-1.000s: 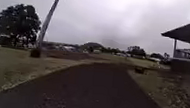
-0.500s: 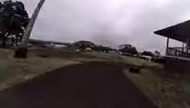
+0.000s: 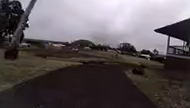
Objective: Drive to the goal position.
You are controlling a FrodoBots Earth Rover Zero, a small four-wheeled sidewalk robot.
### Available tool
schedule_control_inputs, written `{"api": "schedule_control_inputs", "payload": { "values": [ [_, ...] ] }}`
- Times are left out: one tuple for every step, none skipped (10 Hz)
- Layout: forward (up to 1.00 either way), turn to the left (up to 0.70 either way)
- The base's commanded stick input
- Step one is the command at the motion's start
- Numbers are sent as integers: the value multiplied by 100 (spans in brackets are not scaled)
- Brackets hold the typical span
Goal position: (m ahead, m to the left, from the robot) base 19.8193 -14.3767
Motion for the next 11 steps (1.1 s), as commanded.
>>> {"api": "schedule_control_inputs", "payload": {
  "values": [
    [100, 0],
    [100, 0],
    [100, 0],
    [100, 0],
    [100, 0],
    [100, 0],
    [100, -5],
    [100, -20],
    [100, -27],
    [100, -35],
    [100, -25]
  ]
}}
